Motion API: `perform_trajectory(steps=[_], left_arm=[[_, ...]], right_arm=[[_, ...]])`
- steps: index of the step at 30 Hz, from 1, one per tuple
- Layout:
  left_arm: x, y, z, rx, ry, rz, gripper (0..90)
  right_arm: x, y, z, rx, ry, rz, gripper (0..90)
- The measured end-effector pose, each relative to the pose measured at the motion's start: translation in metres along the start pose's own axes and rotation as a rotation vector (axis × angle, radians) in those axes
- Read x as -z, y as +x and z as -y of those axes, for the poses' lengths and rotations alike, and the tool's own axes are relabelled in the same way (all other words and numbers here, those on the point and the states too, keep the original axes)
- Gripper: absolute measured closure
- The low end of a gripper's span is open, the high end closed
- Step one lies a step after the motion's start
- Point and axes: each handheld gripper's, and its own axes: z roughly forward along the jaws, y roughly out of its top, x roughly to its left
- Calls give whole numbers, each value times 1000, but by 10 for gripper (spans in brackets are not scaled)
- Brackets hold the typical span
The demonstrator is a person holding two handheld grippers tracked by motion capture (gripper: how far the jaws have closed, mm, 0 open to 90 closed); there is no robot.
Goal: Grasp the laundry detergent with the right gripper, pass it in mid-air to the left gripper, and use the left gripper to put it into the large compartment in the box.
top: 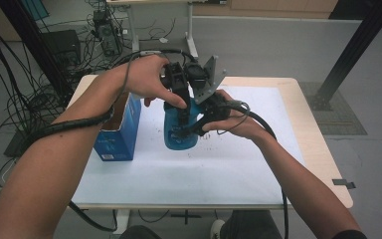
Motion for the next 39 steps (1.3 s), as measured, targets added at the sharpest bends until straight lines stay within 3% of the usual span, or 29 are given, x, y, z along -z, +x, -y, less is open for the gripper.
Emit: perform_trajectory(steps=[39], left_arm=[[3,0,0,12,-7,-6,368]], right_arm=[[3,-2,2,-5,-22,7,407]])
